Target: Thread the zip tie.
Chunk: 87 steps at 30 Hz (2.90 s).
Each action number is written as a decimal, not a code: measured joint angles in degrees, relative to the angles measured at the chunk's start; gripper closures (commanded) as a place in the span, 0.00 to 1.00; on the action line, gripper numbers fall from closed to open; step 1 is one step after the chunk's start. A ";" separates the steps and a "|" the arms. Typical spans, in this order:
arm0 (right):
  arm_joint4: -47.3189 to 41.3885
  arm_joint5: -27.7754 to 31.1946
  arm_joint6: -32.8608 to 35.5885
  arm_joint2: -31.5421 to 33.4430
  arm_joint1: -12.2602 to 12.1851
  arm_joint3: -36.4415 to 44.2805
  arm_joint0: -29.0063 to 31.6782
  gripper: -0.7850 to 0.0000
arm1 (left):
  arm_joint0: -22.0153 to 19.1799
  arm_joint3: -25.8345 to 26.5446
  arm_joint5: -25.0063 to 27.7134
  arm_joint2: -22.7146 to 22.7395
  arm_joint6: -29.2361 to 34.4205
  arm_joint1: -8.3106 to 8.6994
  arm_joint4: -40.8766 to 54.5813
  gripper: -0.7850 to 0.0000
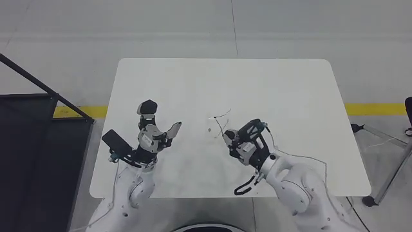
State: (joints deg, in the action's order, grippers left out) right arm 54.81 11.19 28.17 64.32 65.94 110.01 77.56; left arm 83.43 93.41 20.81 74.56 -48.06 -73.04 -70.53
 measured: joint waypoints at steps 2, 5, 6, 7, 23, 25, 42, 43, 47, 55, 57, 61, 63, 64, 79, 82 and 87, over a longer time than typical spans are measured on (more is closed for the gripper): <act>2.36 -1.98 0.85 -1.51 0.26 -0.61 -0.87 1.00 | -0.04 -0.07 0.14 -0.05 0.04 -0.02 -0.08 0.00; 4.86 -4.63 2.15 -3.62 0.70 -1.57 -2.21 1.00 | -0.18 -0.27 0.33 -0.18 0.07 -0.05 -0.39 0.00; 5.39 -5.30 2.80 -4.19 0.84 -1.85 -2.69 1.00 | -0.23 -0.35 0.39 -0.19 0.07 -0.06 -0.49 0.00; 5.70 -5.72 3.23 -4.51 0.93 -2.03 -3.00 1.00 | -0.26 -0.40 0.42 -0.19 0.05 -0.06 -0.54 0.00; 10.51 -9.51 10.53 -8.07 1.97 -3.42 -5.45 0.90 | -0.50 -0.84 0.56 -0.22 0.09 -0.21 -0.87 0.00; 10.48 -9.78 10.59 -8.19 2.10 -3.50 -5.56 0.85 | -0.50 -0.86 0.57 -0.22 0.08 -0.23 -0.89 0.00; 11.20 -8.22 11.02 -7.74 2.41 -2.49 -4.53 0.82 | -0.53 -1.01 0.75 -0.11 -0.16 -0.35 -1.10 0.00; 11.25 -8.10 10.95 -7.73 2.43 -2.41 -4.46 0.82 | -0.53 -1.02 0.75 -0.11 -0.16 -0.35 -1.10 0.00; 11.13 -7.65 10.21 -7.50 2.48 -2.07 -4.06 0.82 | -0.55 -1.05 0.93 -0.10 -0.13 -0.38 -1.07 0.00; 10.06 -7.42 7.69 -6.06 2.51 -0.89 -2.71 0.00 | -0.56 -1.12 0.96 -0.07 -0.07 -0.43 -1.08 0.00; 9.50 -7.40 6.38 -5.34 2.47 -0.22 -2.10 0.00 | -0.53 -1.19 1.01 -0.21 0.07 -0.46 -1.05 0.00; 7.54 -6.09 2.47 -2.99 2.22 1.67 -0.14 0.00 | -0.73 -1.46 1.39 -0.76 0.73 -0.52 -1.40 0.00; 6.03 -4.56 -0.29 -1.25 2.00 2.88 1.31 0.00 | -0.84 -1.57 1.49 -0.94 0.96 -0.53 -1.62 0.00; 5.22 -3.69 -1.61 -0.45 1.89 3.38 2.01 0.00 | -0.85 -1.58 1.49 -0.94 0.97 -0.53 -1.63 0.00; -12.86 13.03 -20.76 14.18 0.44 9.09 13.93 0.00 | -0.84 -1.57 1.48 -0.93 0.95 -0.53 -1.61 0.00; -12.77 12.90 -20.74 14.07 0.45 9.04 13.84 0.00 | -0.84 -1.57 1.48 -0.93 0.95 -0.53 -1.61 0.00; -12.77 12.90 -20.73 14.07 0.46 9.04 13.84 0.00 | -0.84 -1.57 1.48 -0.93 0.95 -0.53 -1.61 0.00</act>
State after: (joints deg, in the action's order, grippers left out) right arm 42.05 24.09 7.44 78.39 66.39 119.05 91.40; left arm 82.58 91.85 22.29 73.63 -47.11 -73.57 -72.14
